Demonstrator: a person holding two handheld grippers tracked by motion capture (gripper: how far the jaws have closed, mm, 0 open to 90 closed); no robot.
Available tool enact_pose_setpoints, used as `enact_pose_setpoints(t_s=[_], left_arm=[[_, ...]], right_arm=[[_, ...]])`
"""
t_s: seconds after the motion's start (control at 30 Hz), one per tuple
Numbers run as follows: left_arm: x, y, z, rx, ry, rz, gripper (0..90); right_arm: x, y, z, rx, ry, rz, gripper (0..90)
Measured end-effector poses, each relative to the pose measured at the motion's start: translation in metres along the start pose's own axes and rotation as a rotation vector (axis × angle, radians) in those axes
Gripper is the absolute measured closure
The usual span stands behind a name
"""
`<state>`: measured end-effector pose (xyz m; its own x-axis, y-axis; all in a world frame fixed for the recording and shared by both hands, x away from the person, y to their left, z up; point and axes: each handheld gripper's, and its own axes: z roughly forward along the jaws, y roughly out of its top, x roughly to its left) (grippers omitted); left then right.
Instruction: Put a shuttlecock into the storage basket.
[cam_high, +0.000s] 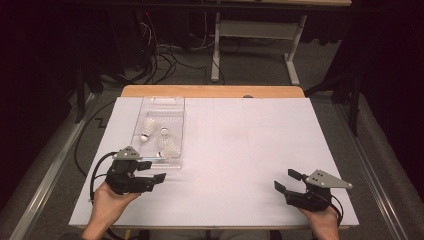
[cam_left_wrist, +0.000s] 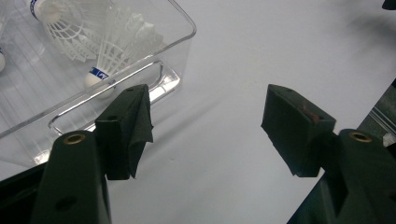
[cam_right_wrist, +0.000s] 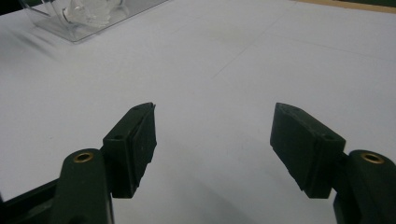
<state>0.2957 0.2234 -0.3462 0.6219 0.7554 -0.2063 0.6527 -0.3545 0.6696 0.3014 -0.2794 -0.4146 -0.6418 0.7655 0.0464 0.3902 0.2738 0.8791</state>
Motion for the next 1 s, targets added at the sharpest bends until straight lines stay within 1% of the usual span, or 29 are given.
enact_pose_setpoints(t_s=[0.27,0.47,0.63,1.0], left_arm=[[-0.002,-0.005,0.001,-0.023,0.0,0.003,33.7],[-0.004,-0.009,0.004,-0.029,0.006,0.017,33.6],[-0.005,-0.013,0.006,-0.038,0.004,0.019,33.3],[-0.003,-0.021,0.009,-0.057,0.001,0.005,33.8]], right_arm=[[0.0,0.0,0.0,0.001,0.0,0.0,32.0],[0.0,0.0,0.0,0.002,0.0,-0.001,32.0],[0.0,0.0,0.0,0.002,0.0,-0.001,32.0],[0.0,0.0,0.001,0.004,0.001,0.001,32.0]])
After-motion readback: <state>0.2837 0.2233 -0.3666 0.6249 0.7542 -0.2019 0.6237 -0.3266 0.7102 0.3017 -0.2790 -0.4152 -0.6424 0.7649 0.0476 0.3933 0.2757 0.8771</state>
